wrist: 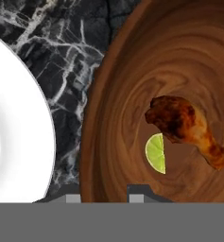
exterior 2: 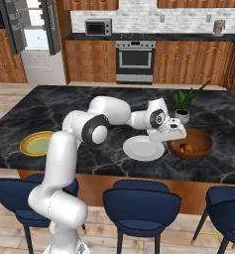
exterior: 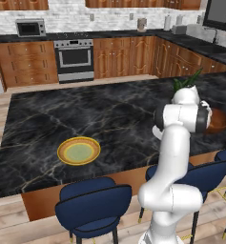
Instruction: Pick the chicken drumstick and lemon wedge from their plates and place them in the bowl. Then put the bowl in the fridge.
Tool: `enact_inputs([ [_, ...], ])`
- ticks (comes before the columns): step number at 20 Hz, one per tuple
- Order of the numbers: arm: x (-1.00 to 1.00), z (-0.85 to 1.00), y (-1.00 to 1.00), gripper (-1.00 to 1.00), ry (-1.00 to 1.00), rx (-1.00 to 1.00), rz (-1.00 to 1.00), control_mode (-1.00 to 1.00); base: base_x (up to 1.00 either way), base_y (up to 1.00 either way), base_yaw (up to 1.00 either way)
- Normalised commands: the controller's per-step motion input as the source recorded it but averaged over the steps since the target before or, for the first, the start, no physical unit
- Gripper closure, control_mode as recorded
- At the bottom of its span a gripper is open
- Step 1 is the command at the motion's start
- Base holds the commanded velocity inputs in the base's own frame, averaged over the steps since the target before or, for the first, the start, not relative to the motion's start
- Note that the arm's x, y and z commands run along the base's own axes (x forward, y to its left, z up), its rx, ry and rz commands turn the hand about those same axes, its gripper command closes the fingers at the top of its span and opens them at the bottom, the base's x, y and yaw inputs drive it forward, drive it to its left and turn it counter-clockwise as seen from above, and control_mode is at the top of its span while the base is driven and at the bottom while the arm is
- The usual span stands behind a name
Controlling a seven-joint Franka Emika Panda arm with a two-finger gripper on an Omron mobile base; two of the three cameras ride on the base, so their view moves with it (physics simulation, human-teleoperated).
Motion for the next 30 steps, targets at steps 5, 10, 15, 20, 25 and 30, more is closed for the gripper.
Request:
enact_inputs([
  [5,-0.24,0.42,0.02,1.00,-0.11,0.00,0.00,-1.00,0.00,0.00,0.00],
  [10,-0.45,0.47,0.19,1.00,-0.17,0.00,0.00,-1.00,0.00,0.00,0.00],
  [15,-0.48,0.36,0.45,1.00,-0.04,-0.07,0.00,-1.00,0.00,0.00,0.00],
  [20,-0.37,0.22,0.69,1.00,0.03,-0.19,0.04,-1.00,0.00,0.00,0.00],
  [25,-0.31,0.19,0.70,1.00,0.05,-0.23,0.05,-1.00,0.00,0.00,0.00],
  [30,-0.24,0.06,0.66,1.00,0.01,-0.30,0.06,-1.00,0.00,0.00,0.00],
])
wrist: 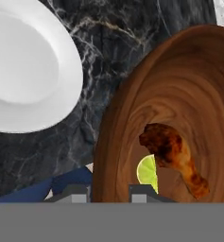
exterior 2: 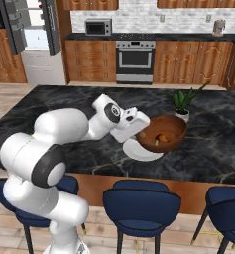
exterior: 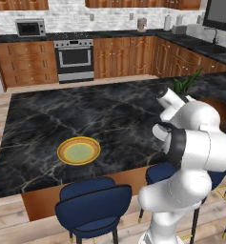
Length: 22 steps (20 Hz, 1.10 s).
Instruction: Pick the chicken drumstick and lemon wedge from their plates and place them in the bowl. Then put the bowl in the fridge.
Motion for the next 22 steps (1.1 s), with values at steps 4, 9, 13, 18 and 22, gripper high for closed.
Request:
enact_inputs([
  [4,-0.16,0.16,0.44,1.00,0.17,-0.09,0.01,-1.00,0.00,0.00,0.00],
  [9,-0.18,0.28,0.37,1.00,0.18,0.06,0.00,-1.00,0.00,0.00,0.00],
  [13,-0.11,0.29,0.46,1.00,0.04,0.16,0.00,-1.00,0.00,0.00,0.00],
  [18,-0.20,0.10,0.44,1.00,-0.07,0.26,0.01,-1.00,0.00,0.00,0.00],
  [22,-0.07,0.01,0.47,1.00,-0.13,0.21,0.00,-1.00,0.00,0.00,0.00],
])
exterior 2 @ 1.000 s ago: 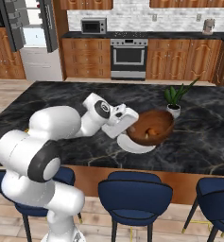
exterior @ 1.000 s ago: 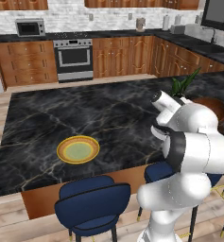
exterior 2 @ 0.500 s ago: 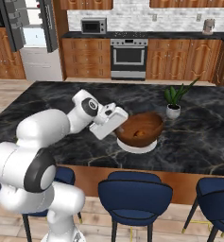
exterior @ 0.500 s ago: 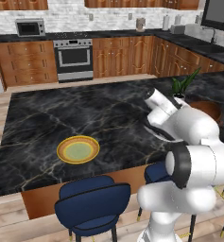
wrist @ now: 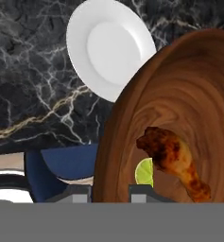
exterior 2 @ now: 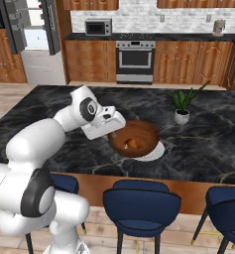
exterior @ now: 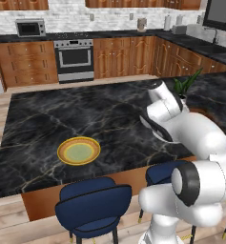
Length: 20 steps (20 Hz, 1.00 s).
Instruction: Pick the chicken drumstick and lemon wedge from their plates and place them in the bowl. Then put the bowl in the fridge.
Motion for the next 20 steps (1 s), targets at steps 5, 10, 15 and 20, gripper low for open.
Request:
enact_inputs([
  [5,-0.01,0.05,0.51,1.00,-0.07,0.09,0.04,-1.00,0.00,0.00,0.00],
  [10,-0.02,0.01,0.57,1.00,-0.04,-0.04,0.07,-1.00,0.00,0.00,0.00],
  [15,-0.02,0.00,0.43,1.00,0.00,-0.02,0.11,-1.00,0.00,0.00,0.00],
  [20,-0.10,0.00,0.25,1.00,-0.01,0.00,0.38,-1.00,0.00,0.00,0.00],
])
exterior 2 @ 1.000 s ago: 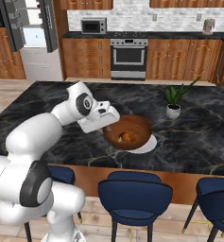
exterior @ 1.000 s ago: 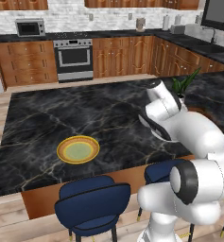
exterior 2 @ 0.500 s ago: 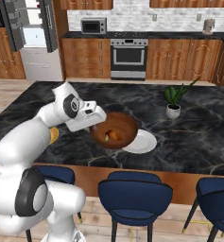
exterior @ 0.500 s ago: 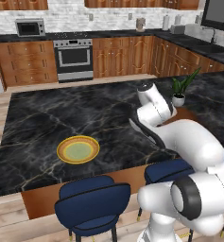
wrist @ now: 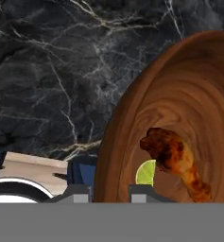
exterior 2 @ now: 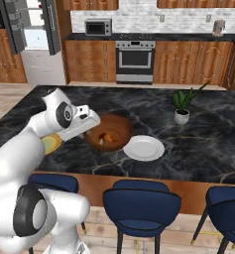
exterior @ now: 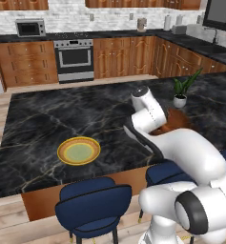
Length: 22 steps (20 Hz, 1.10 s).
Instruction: Pick the chicken drumstick and lemon wedge from their plates and place them in the bowl. Then put the bowl in the fridge.
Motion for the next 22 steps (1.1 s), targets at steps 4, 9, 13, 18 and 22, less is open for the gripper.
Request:
enact_inputs([
  [4,-0.12,0.00,0.07,1.00,-0.02,0.00,0.52,-1.00,0.00,0.00,0.00],
  [9,-0.18,-0.02,0.11,1.00,-0.07,-0.03,0.57,-1.00,0.00,0.00,0.00],
  [13,-0.14,0.00,0.05,1.00,-0.09,-0.01,0.56,-1.00,0.00,0.00,0.00],
  [18,-0.17,0.00,0.02,1.00,-0.15,-0.08,0.52,-1.00,0.00,0.00,0.00],
  [22,-0.05,-0.01,0.02,1.00,-0.13,-0.18,0.35,-1.00,0.00,0.00,0.00],
])
